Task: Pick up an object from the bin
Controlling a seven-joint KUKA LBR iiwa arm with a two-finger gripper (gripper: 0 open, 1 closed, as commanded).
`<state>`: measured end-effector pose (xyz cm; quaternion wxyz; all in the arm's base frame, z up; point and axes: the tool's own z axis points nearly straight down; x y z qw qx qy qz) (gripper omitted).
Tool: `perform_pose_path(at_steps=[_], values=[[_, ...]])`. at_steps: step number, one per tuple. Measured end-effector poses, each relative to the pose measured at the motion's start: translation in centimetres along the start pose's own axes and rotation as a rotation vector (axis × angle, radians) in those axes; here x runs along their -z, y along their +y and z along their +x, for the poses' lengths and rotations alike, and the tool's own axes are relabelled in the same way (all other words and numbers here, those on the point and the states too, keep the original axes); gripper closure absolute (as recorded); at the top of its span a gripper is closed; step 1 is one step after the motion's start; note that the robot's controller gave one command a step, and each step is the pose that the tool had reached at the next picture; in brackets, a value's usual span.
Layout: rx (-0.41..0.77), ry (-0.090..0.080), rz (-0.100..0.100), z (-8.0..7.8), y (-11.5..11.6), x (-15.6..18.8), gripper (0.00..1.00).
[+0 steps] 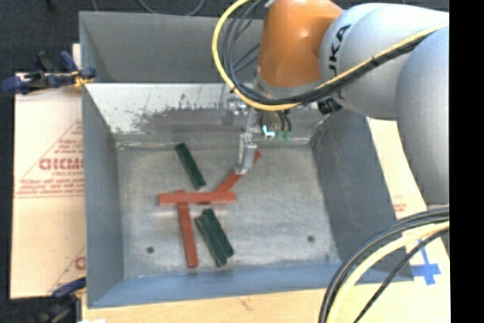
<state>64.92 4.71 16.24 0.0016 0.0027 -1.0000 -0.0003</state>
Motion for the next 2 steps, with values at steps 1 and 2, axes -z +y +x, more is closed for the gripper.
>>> perform_pose_path(at_steps=[1,2], values=[[-0.249,-0.003,-0.001,1.5,3.7,-9.2,0.00],[-0.416,-0.006,-0.001,0.3,-1.7,-8.4,0.00]])
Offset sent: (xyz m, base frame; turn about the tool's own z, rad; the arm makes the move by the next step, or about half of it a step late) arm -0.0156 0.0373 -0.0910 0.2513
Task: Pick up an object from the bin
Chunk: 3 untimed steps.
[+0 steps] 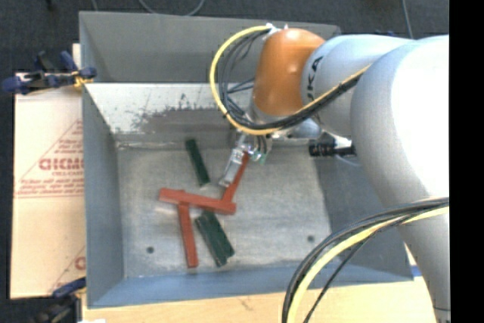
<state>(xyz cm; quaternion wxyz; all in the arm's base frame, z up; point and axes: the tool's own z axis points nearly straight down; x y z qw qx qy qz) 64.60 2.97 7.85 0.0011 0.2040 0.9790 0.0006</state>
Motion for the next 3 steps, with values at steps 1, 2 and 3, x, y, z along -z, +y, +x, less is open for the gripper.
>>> perform_pose_path(at_steps=[1,2,3], values=[[0.016,0.004,0.000,-1.6,-3.3,-0.8,0.00],[-0.094,-0.007,0.002,-5.2,-11.6,0.4,0.00],[-0.182,-0.002,0.000,-6.7,-13.0,1.3,0.00]])
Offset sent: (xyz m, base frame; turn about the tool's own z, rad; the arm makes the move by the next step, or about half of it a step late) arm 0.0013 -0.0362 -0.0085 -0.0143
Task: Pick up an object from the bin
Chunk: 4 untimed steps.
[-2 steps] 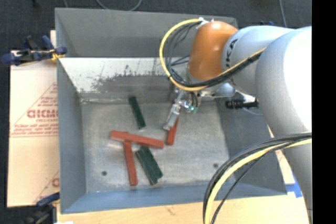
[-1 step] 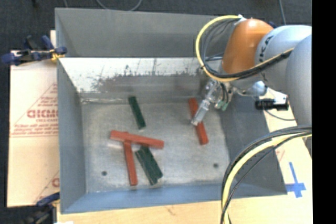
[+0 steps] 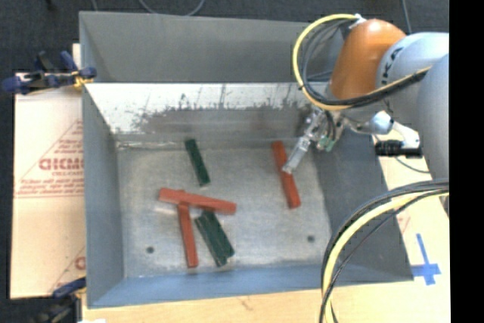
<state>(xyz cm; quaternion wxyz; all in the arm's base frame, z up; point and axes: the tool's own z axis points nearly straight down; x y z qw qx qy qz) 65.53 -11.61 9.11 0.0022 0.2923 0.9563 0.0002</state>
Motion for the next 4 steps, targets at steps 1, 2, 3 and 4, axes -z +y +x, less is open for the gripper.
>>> perform_pose_path(at_steps=[1,2,3,4], values=[[-0.215,-0.010,-0.004,0.0,-1.0,5.7,0.00],[-0.015,0.005,0.003,3.1,2.8,-0.9,0.00],[-0.016,0.001,0.001,2.9,2.8,-0.6,1.00],[0.015,-0.006,0.000,4.7,0.7,7.2,1.00]])
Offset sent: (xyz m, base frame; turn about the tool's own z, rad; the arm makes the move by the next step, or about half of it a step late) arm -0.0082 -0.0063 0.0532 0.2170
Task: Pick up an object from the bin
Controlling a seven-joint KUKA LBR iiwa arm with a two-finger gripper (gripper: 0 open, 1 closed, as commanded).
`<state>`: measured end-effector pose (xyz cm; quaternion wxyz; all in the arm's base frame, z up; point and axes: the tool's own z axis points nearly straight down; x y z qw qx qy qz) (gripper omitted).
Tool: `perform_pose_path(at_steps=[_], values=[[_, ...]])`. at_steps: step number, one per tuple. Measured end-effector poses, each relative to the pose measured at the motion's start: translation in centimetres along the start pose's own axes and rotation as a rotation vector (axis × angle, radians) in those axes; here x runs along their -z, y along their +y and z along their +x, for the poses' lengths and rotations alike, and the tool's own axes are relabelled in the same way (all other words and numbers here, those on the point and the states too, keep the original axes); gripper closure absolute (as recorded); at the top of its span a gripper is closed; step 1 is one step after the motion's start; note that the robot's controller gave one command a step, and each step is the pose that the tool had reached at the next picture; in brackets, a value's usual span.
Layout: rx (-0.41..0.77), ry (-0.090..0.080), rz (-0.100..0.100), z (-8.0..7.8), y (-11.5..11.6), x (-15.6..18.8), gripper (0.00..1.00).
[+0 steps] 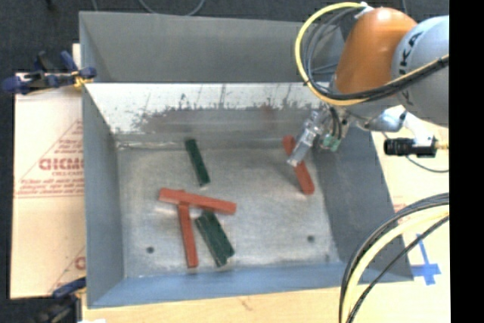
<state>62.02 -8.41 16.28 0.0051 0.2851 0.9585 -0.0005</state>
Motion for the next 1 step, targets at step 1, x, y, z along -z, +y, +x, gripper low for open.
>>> perform_pose_path(at_steps=[1], values=[[0.036,-0.002,-0.004,2.16,0.70,10.81,1.00]])
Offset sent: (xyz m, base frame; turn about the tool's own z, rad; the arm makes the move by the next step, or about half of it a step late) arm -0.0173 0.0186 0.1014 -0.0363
